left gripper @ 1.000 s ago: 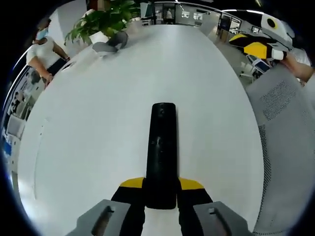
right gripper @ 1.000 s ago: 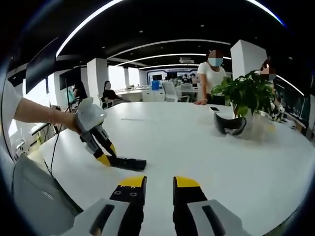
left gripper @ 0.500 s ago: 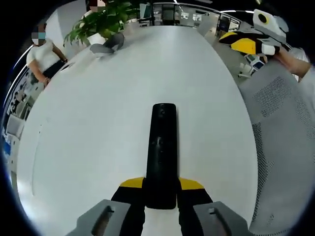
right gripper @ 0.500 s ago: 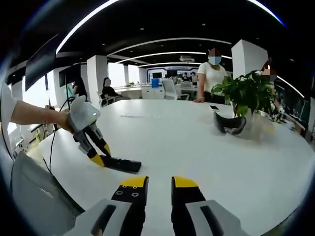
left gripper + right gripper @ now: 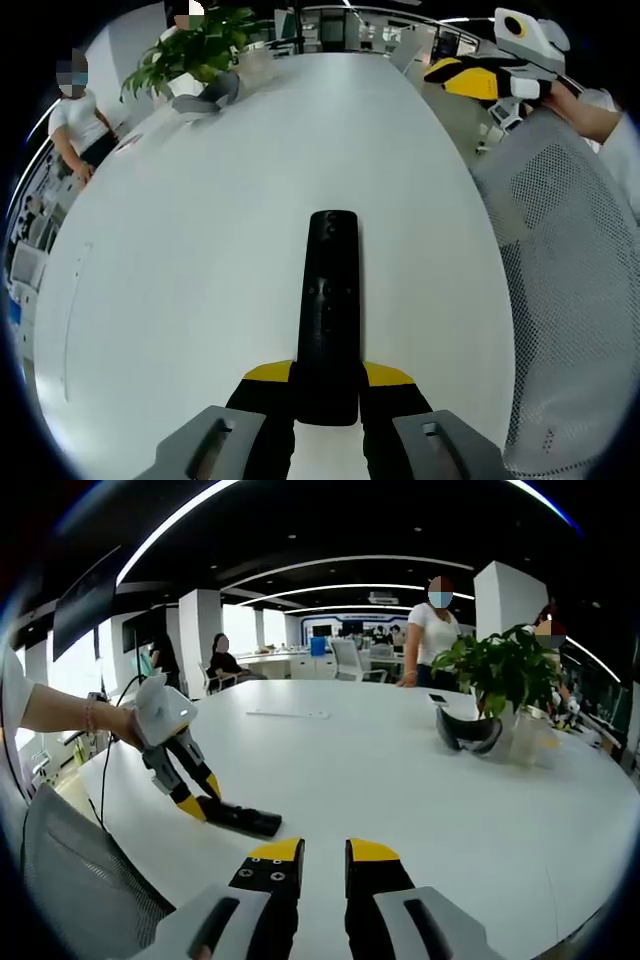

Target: Press the specified remote control buttons in sequence, fully releasing each button before pressing the next.

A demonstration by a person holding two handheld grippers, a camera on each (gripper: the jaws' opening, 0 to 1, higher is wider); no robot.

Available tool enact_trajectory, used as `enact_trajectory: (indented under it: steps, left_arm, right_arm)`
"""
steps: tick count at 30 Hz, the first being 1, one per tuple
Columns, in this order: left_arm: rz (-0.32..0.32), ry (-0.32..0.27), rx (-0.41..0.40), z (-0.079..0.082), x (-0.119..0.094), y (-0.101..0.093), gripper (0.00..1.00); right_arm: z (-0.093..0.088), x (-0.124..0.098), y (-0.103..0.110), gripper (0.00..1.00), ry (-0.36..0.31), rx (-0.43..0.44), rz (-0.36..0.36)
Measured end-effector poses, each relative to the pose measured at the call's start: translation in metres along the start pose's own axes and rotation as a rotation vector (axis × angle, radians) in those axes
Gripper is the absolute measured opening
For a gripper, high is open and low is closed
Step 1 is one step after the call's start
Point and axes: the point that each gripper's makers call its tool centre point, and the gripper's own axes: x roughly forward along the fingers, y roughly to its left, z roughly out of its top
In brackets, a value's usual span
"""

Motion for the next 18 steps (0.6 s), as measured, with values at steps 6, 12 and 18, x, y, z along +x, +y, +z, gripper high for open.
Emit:
enact_trajectory:
  steps: [6, 12, 18]
  left_arm:
    - [-0.005, -0.002, 0.009, -0.002, -0.001, -0.007, 0.23]
    - [-0.005, -0.001, 0.013, -0.003, -0.002, -0.012, 0.23]
    - [-0.001, -0.008, 0.006, -0.004, -0.002, -0.019, 0.23]
  right_arm:
    - [0.000, 0.000, 0.000, 0.13, -0.001, -0.003, 0.000]
    - [0.001, 0.000, 0.001, 0.12, -0.003, -0.002, 0.005]
    - [-0.001, 0.001, 0.003, 0.12, 0.007, -0.010, 0.013]
